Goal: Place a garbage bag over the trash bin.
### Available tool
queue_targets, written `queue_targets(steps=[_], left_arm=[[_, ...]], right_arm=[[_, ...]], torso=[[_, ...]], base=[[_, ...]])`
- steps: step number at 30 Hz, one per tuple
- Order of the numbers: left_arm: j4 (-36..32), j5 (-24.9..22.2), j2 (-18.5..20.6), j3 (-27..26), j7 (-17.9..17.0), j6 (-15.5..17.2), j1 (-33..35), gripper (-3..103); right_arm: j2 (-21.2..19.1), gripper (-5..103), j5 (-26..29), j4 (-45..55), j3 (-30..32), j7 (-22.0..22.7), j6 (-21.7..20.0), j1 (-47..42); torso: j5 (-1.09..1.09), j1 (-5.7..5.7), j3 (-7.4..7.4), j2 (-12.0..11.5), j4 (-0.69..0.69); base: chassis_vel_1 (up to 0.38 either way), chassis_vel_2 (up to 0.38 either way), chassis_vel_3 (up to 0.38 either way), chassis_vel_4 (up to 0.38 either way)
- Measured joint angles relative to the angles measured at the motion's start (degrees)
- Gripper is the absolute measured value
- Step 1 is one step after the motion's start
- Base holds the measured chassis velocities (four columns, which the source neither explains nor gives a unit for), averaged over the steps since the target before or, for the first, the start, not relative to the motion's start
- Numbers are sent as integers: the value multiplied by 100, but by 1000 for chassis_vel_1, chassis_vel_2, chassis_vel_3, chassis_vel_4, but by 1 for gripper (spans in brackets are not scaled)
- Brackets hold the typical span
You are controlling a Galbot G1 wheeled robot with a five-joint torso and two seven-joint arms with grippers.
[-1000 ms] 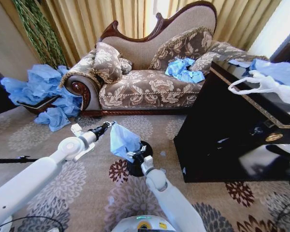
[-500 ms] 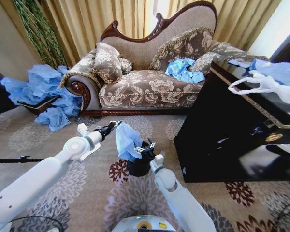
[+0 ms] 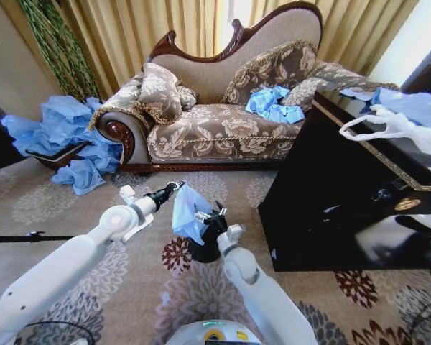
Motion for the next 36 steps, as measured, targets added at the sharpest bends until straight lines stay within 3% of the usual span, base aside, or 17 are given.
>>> queue_targets(steps=[7, 15, 22, 36], left_arm=[[-102, -14, 82, -132, 135, -14, 111, 0], [-119, -36, 132, -195, 208, -13, 149, 0], [-176, 4, 132, -196, 208, -32, 151, 0], [-288, -194, 271, -275, 342, -36, 134, 0]], right_arm=[[128, 100, 508, -344, -35, 166, -70, 257], [35, 100, 603, -308, 103, 259, -138, 480], [187, 100, 245, -448, 30, 217, -72, 534], [391, 100, 166, -1074, -69, 319, -159, 847]], torso=[[0, 0, 0, 0, 2], [0, 0, 0, 0, 1], [1, 0, 1, 0, 1], [0, 0, 1, 0, 2]], base=[[0, 0, 0, 0], [0, 0, 0, 0], [0, 0, 0, 0], [0, 0, 0, 0]])
